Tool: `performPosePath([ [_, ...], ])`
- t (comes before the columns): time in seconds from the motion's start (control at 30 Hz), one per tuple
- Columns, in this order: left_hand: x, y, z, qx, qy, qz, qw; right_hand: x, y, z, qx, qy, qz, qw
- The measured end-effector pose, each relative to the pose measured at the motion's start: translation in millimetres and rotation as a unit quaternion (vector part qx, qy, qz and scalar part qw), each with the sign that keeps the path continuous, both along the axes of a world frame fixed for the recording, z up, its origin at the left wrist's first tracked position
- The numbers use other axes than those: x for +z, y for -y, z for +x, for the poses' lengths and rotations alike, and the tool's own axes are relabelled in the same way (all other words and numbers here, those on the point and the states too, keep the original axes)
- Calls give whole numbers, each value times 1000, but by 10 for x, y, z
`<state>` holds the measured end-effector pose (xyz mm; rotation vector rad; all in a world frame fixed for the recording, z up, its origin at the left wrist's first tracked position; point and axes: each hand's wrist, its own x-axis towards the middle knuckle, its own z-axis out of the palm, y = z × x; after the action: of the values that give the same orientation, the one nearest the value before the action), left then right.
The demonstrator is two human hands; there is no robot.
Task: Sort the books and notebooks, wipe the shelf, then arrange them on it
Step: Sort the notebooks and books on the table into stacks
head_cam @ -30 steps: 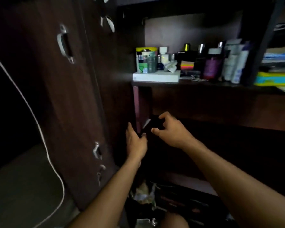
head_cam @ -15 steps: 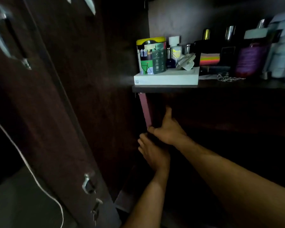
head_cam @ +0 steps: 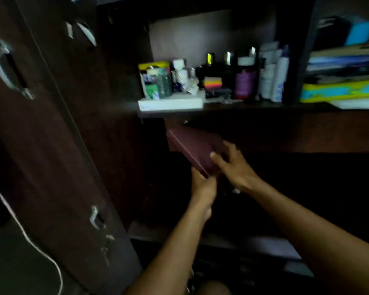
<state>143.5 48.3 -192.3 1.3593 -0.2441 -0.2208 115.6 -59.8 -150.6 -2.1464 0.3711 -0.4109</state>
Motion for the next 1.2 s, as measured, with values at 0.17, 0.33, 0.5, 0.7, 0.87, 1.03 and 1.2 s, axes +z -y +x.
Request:
performPosePath([
  [0.17, 29, -45, -740, -100, -101, -54, 988, -158, 469, -1421, -212, -104, -64, 970],
  [0.33, 112, 250, -1628, -239, -95, -40, 965, -106, 631, -2930, -191, 10, 274, 942],
  [0.5, 348, 643, -2702, -409, -54, -13, 911, 4, 634, -4450, -235, 59, 313, 918],
  [0.7, 774, 1194, -3675, -522, -27, 43, 852, 242, 711, -5650, -269, 150, 369, 877],
  [0.87, 840, 1845, -4245, -502, 37, 96, 859, 262, 936, -6138, -349, 261, 362, 824],
  [1.03, 878, 2268, -4788, -504, 6, 27, 863, 380, 1053, -6460, -409, 335, 341, 777],
  [1.2, 716, 2435, -5166, -527, 84, 4, 845, 640, 1171, -6809, -455, 403, 311, 731],
])
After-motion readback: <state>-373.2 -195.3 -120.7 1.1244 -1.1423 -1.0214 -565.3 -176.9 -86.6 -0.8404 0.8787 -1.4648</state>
